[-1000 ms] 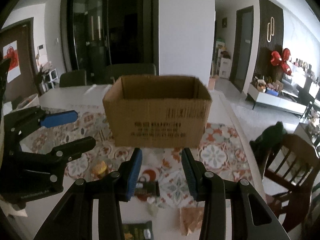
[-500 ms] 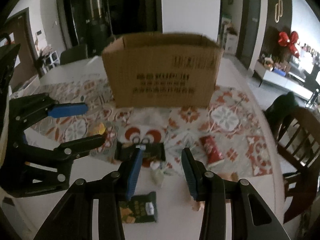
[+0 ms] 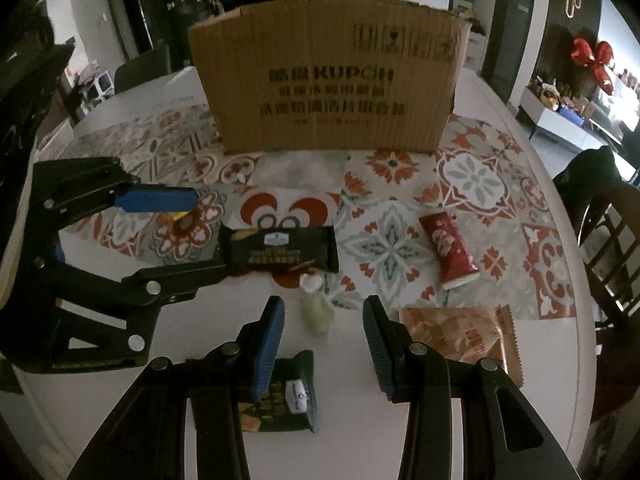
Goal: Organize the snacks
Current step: 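Grasp the black cheese cracker bar with the left tool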
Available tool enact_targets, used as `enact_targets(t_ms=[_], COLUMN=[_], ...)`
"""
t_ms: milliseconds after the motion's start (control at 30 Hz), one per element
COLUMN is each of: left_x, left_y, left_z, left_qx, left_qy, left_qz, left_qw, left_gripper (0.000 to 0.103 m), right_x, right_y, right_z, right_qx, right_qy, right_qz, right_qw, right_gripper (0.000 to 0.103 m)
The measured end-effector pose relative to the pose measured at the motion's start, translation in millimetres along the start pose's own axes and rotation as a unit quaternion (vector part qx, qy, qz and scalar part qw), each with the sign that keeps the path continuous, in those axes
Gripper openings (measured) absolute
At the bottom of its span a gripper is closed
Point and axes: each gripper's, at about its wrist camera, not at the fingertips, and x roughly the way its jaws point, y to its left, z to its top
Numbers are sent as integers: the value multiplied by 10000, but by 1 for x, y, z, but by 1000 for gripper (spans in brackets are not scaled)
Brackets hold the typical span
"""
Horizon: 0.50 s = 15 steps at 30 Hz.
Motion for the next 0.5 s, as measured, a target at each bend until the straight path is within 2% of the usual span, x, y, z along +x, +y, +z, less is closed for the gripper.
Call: enact_targets(t_ms=[133, 500], left_x=[11, 31], left_y=[3, 3], left_z=[1, 11], left_qx=[-50, -35], left_qy=[54, 67], left_qz=[-157, -299], left_qw=[9999, 9995], left_gripper=[54, 53], right_x=[8, 23], right_y=[0, -5], right_z=[0, -1], right_qx=[25, 207], right_qy=[109, 170], right_qz=[58, 223], right_qw=[9999, 9994], right_gripper=[42, 41])
